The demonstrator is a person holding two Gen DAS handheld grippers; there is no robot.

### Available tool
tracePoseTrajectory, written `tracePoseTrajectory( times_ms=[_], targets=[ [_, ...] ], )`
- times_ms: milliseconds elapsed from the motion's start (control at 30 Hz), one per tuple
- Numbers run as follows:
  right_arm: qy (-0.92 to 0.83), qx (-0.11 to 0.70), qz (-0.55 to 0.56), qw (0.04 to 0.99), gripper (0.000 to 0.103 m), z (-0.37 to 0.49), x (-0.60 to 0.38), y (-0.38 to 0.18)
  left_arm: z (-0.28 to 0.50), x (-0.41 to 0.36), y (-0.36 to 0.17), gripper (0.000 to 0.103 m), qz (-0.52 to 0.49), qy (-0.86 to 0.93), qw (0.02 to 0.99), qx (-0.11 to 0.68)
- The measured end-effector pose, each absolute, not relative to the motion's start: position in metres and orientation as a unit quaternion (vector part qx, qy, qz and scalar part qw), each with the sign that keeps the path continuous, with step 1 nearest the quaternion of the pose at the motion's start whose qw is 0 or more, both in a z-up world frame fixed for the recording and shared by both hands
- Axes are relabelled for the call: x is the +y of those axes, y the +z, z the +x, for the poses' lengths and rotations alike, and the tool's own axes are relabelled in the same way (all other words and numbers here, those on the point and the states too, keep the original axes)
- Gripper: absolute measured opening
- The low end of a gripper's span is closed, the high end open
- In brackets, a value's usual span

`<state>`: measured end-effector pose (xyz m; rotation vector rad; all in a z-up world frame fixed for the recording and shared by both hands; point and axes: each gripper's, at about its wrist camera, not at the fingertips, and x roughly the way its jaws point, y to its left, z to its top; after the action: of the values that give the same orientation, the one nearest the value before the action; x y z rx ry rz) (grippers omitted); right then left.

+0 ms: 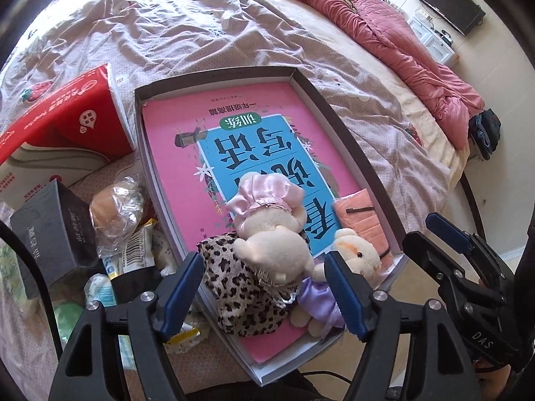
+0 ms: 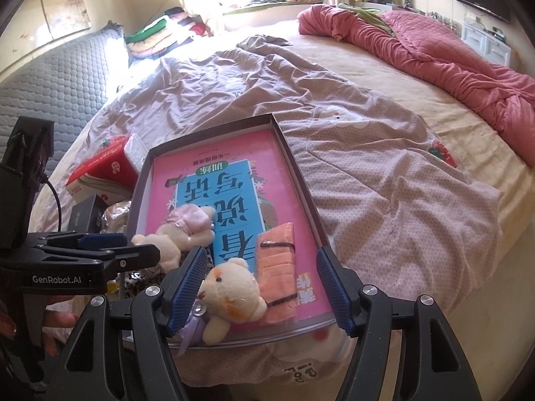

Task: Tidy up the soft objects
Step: 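Lower both plush toys onto the tray and open both tools, then withdraw both open tools up from the tray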

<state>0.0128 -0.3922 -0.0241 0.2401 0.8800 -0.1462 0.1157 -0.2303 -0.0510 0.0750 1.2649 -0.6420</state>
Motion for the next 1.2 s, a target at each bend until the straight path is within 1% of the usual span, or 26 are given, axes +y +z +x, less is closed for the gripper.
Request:
tracePoseTrajectory(
  times_ms=[100, 633, 967, 1200],
  targets=[
    [-0.070, 0.423, 0.118, 0.896, 0.073, 0.012, -0.389, -0.021, 0.110, -0.227, -0.045, 0.074, 0.032, -0.295, 0.763, 0.575],
    [-0.065, 0.411, 0.125, 0.901, 0.074, 0.010, -0.370, -0.013, 0.077, -0.193, -0.022, 0.075, 0.039, -0.260, 0.795, 0.547],
    [-0.061, 0.391, 0.126, 0.910, 0.074, 0.007, -0.360, 0.010, 0.072, -0.170, -0.009, 0.075, 0.024, -0.249, 0.804, 0.540],
    [-0.055, 0.380, 0.102, 0.918, 0.074, 0.005, -0.347, 0.030, 0.067, -0.159, 0.005, 0.075, 0.023, -0.243, 0.814, 0.528]
  ],
)
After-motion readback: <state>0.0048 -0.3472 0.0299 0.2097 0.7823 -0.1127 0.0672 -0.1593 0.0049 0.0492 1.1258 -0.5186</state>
